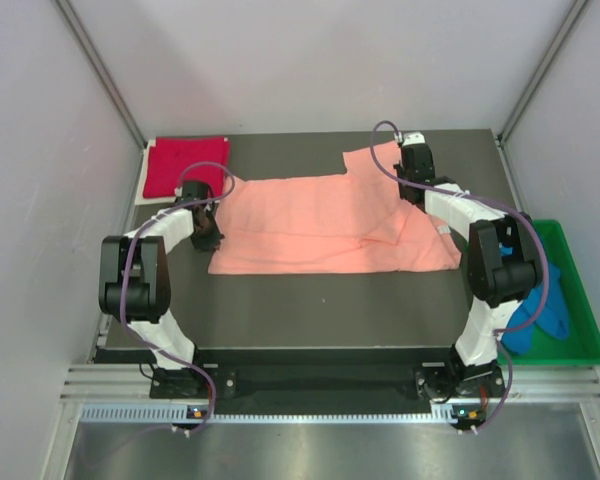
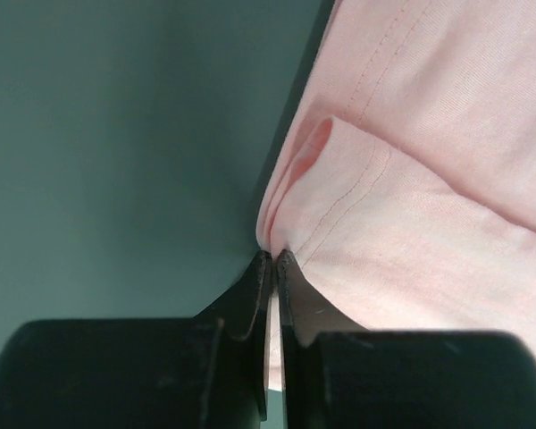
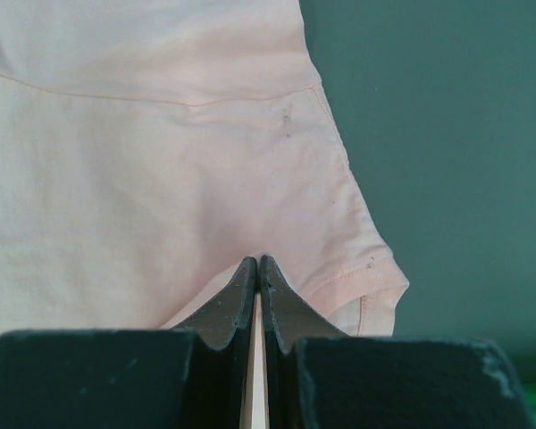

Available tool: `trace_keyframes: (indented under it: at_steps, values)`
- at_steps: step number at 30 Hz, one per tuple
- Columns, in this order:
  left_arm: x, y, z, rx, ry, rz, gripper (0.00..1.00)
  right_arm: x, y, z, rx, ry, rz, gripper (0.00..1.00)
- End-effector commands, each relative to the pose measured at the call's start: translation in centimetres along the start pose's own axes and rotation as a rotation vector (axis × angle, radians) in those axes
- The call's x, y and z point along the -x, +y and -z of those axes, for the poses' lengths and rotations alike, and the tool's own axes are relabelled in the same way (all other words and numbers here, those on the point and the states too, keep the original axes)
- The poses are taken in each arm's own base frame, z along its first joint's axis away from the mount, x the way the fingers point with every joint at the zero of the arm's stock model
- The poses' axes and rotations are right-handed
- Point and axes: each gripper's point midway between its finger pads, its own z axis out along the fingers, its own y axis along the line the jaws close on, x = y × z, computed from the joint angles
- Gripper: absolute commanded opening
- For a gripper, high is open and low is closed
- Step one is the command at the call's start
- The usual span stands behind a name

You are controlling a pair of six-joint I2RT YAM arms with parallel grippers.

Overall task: Fold and stack the t-shirts
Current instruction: Fold the tshirt

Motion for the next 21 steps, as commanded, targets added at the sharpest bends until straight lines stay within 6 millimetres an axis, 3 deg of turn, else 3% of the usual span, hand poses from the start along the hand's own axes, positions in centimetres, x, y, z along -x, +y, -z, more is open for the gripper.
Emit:
trace_keyframes:
  at_steps: [1,2,5,8,12,16,19,21]
  values:
    - [1.0,1.0,1.6,0.06,-0.033,0.034,0.08,2.7,-0.1,1.0,-0.009,-0.069,-0.029,0.0]
    - [1.0,0.9,1.6,0.054,-0.032,0.034,0.12,2.7,-0.1,0.9,-0.011,-0.068,-0.03,0.0]
    - [0.5,1.0,1.5,0.053,-0.015,0.032,0.01,2.6,-0.1,0.9,-0.01,-0.065,-0.03,0.0]
    - [0.2,1.1,1.4,0.061,-0.002,0.035,0.0,2.6,-0.2,0.9,-0.016,-0.063,-0.031,0.0]
    - [0.4,0.8,1.8,0.041,-0.012,0.039,0.15,2.7,-0.2,1.1,-0.015,-0.066,-0.035,0.0]
    - [0.6,0.3,2.0,0.018,-0.014,0.037,0.1,2.8,-0.2,1.2,-0.01,-0.068,-0.037,0.0]
    - [0.6,0.1,2.0,0.007,-0.011,0.036,0.21,2.8,-0.1,1.2,-0.007,-0.066,-0.038,0.0]
    - [0.8,-0.1,2.2,0.001,-0.017,0.036,0.22,2.8,0.0,1.2,-0.006,-0.065,-0.037,0.0]
